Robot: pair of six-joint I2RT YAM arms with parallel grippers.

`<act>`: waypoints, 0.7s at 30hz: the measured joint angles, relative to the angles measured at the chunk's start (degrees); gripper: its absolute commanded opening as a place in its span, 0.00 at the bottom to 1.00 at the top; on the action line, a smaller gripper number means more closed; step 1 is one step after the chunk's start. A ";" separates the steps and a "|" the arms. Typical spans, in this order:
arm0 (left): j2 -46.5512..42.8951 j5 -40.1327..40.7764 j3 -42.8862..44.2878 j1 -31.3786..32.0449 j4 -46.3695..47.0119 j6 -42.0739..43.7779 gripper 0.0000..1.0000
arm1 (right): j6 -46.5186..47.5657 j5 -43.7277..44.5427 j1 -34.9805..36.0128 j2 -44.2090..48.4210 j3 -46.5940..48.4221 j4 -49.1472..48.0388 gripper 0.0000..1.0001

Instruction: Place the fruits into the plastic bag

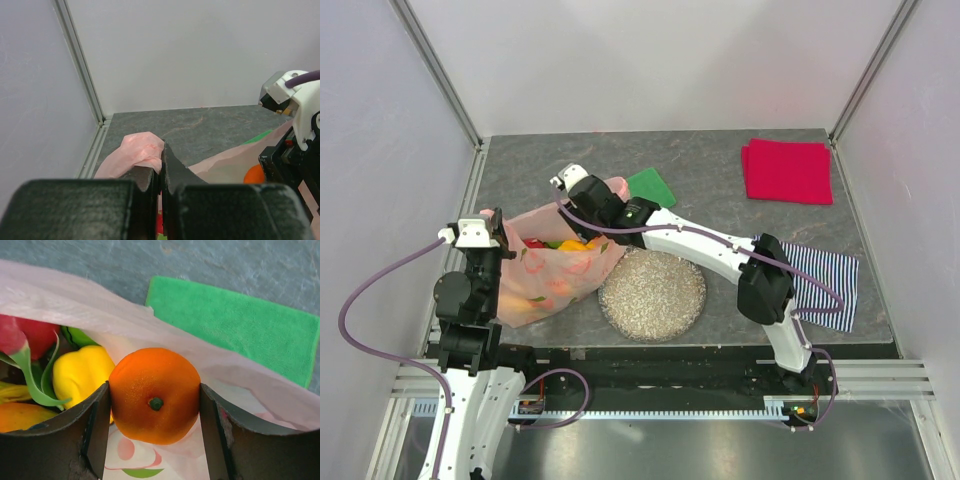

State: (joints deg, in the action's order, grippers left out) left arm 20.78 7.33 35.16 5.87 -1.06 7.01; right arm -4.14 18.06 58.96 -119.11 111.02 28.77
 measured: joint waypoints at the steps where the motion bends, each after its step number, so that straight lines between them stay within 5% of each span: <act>1: -0.02 0.00 0.00 0.00 0.00 0.02 0.02 | -0.13 0.07 -0.09 0.00 -0.24 0.28 0.22; 4: -0.11 0.00 0.00 0.00 0.00 0.02 0.02 | -0.42 -0.39 0.37 -0.02 -0.92 1.20 0.26; 10: -0.11 0.00 -0.17 0.00 0.00 0.00 0.02 | -0.59 -1.92 1.86 -0.79 -0.92 1.75 0.62; 18: -0.11 0.00 -0.31 0.00 0.02 0.02 0.01 | 0.24 -7.23 2.32 1.01 -2.40 1.64 0.75; 19: -0.11 0.00 -0.33 0.00 0.02 0.00 0.02 | 0.59 -8.20 2.32 1.73 -2.49 1.62 0.86; 21: -0.11 0.00 -0.33 0.00 0.02 0.00 0.01 | 1.18 -10.51 2.27 3.65 -2.51 1.27 0.91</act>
State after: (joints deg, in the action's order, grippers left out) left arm 20.67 7.33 34.83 5.87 -1.04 7.01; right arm -2.96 7.55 61.23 -115.46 108.51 30.04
